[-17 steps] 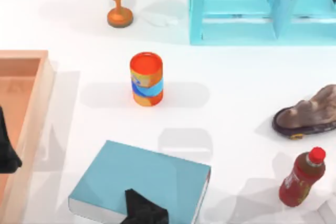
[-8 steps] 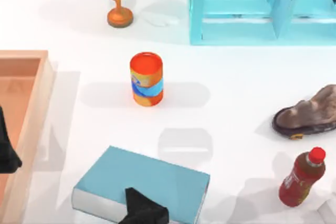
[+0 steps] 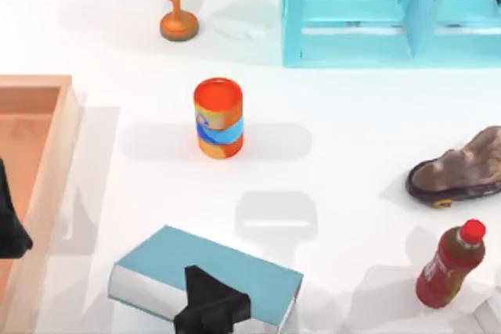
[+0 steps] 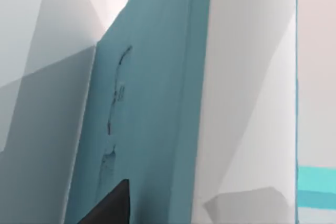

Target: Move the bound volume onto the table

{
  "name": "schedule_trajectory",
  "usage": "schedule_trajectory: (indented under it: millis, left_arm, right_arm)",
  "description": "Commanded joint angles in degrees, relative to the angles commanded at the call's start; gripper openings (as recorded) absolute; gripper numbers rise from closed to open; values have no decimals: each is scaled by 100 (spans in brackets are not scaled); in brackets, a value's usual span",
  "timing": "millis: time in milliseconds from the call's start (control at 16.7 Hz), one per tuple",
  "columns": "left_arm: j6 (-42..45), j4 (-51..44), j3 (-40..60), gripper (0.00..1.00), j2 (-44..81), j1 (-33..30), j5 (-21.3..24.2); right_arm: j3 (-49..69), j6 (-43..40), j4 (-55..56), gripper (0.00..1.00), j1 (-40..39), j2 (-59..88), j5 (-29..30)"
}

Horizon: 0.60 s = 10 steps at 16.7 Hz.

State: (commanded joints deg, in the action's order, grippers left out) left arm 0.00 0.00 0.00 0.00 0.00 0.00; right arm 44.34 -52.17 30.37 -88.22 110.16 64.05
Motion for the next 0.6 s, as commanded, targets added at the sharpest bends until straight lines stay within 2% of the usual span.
schedule_trajectory:
  millis: [360,600]
  left_arm:
    - [0,0,0,100,0,0,0]
    - [0,0,0,100,0,0,0]
  right_arm:
    - [-2,13,-7,100,-10,9,-1]
    - [238,576,-627,100,-421,147,153]
